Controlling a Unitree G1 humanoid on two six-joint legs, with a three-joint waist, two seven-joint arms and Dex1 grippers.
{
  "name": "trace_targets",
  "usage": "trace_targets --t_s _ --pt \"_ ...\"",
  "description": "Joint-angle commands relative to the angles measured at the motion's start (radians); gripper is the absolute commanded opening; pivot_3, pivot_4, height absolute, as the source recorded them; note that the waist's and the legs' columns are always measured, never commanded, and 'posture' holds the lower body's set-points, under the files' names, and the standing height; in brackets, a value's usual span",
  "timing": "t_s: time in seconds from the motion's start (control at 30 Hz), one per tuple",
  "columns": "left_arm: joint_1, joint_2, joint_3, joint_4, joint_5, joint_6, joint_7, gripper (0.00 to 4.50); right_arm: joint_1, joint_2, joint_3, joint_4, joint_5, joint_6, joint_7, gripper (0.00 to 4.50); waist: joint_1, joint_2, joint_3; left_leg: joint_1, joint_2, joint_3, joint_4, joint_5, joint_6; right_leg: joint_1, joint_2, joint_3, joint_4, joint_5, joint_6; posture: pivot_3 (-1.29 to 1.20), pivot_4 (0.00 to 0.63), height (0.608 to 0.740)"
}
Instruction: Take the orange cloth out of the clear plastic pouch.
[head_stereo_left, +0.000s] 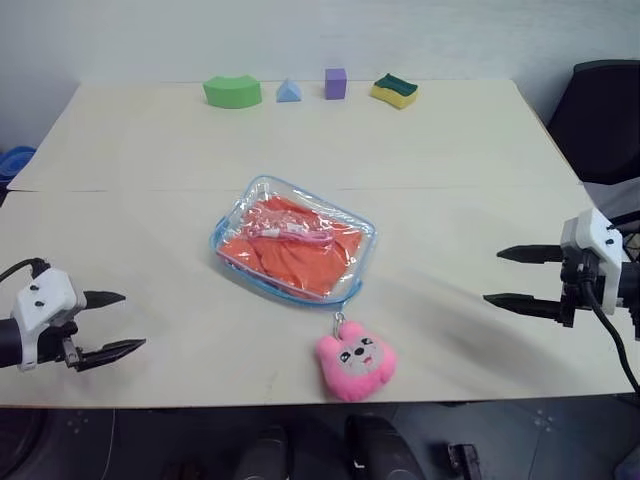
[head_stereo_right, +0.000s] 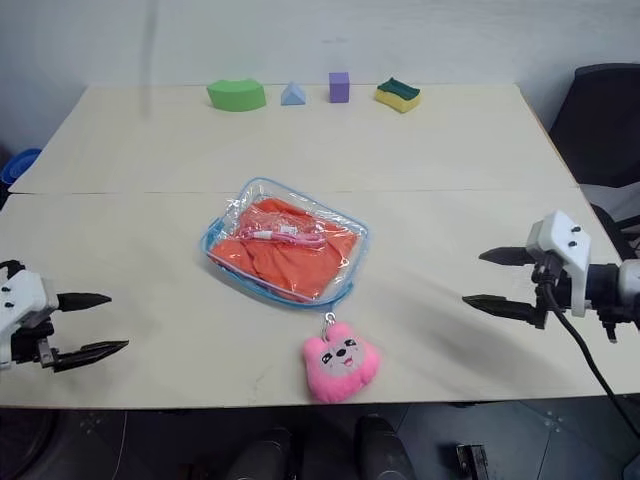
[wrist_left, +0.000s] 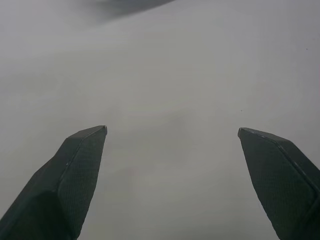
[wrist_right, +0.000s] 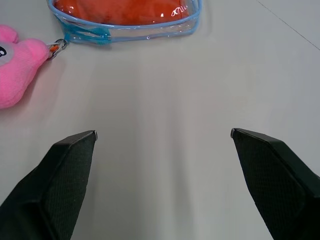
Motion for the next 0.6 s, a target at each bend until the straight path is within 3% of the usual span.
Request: trace_targets --t_s 0.03,0.6 --pt "0.016 -0.007 0.036 -0.032 0.007 -0.008 0.005 4.47 -0.004 -0.007 -0.047 -0.029 0.021 0.009 -0.008 4.5 0.0 0.0 0.0 0.0 0.0 0.0 0.0 0.0 0.0 0.0 0.0 0.0 0.001 0.0 0.0 0.0 0.15 0.74" --pt "-0.1 -0.041 -0.012 -0.092 -0.036 0.103 0.082 4.47 0.015 0.034 -0.042 -0.132 0.048 0.051 -0.101 4.5 0.001 0.0 0.0 0.0 0.0 0.0 0.002 0.001 -0.001 -0.002 0.0 0.001 0.007 0.0 0.0 0.0 0.15 0.74"
